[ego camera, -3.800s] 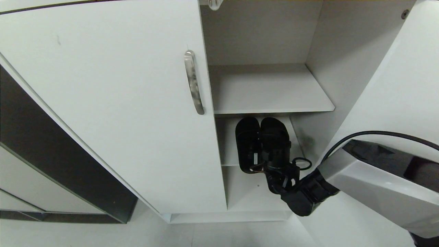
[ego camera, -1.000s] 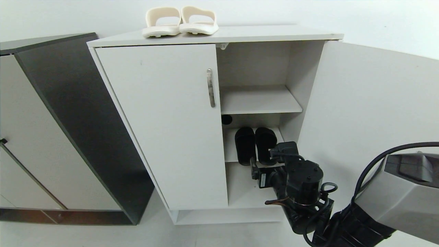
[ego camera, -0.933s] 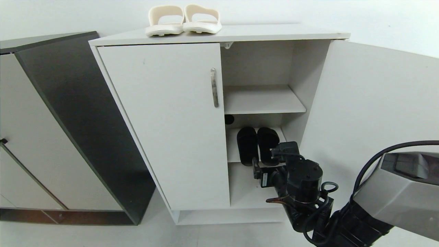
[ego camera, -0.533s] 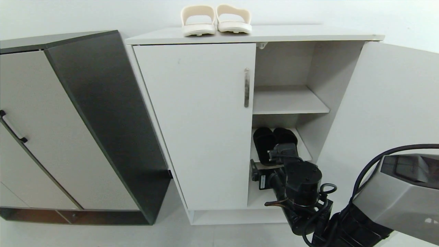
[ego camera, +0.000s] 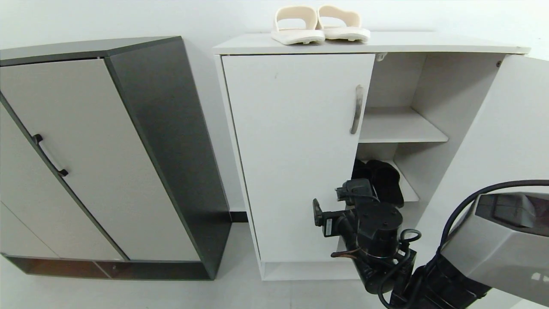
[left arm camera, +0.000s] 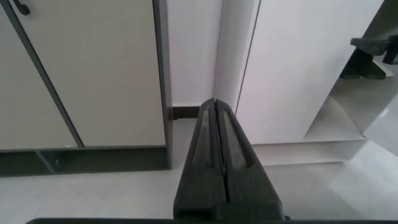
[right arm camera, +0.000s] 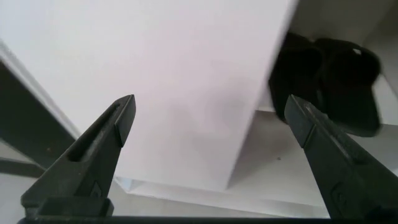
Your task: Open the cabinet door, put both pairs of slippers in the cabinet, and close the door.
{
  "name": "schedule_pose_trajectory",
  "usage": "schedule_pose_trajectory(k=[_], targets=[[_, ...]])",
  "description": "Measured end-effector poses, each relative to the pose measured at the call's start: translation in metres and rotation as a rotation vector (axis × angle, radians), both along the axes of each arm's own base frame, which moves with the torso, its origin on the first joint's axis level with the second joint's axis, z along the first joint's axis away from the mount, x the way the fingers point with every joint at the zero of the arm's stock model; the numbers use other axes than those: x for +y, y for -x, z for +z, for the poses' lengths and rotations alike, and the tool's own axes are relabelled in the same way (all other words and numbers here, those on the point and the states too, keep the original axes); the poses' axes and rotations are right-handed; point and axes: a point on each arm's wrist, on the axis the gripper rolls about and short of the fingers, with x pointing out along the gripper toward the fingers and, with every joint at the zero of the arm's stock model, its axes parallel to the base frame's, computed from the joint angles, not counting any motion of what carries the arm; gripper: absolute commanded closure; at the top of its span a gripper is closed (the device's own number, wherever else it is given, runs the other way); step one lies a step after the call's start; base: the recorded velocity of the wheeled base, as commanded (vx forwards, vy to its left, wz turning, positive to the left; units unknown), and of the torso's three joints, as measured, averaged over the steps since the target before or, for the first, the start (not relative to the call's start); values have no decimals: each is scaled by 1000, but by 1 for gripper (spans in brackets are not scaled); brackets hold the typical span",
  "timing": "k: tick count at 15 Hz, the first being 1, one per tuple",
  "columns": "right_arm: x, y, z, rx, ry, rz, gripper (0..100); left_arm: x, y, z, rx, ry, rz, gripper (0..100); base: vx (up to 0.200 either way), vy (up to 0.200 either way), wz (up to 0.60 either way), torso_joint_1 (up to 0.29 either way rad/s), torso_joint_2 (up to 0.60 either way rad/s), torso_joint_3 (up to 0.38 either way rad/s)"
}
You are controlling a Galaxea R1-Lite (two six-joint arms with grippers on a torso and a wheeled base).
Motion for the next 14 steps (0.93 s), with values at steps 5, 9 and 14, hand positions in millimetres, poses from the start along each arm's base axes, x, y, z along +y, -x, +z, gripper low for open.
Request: schedule_pose_trajectory(k=[5, 9, 14], targets=[[-6, 1, -3, -9, 34, 18, 0, 0, 0, 0, 2, 10, 5, 100, 0, 0, 0, 0, 0, 0], [-8, 2, -5, -1, 39, 40, 0, 0, 0, 0, 1, 15, 10, 100, 0, 0, 0, 0, 0, 0], [-8, 2, -10, 5, 46, 40, 0, 0, 0, 0, 1, 15, 11, 100, 0, 0, 0, 3, -101, -118]])
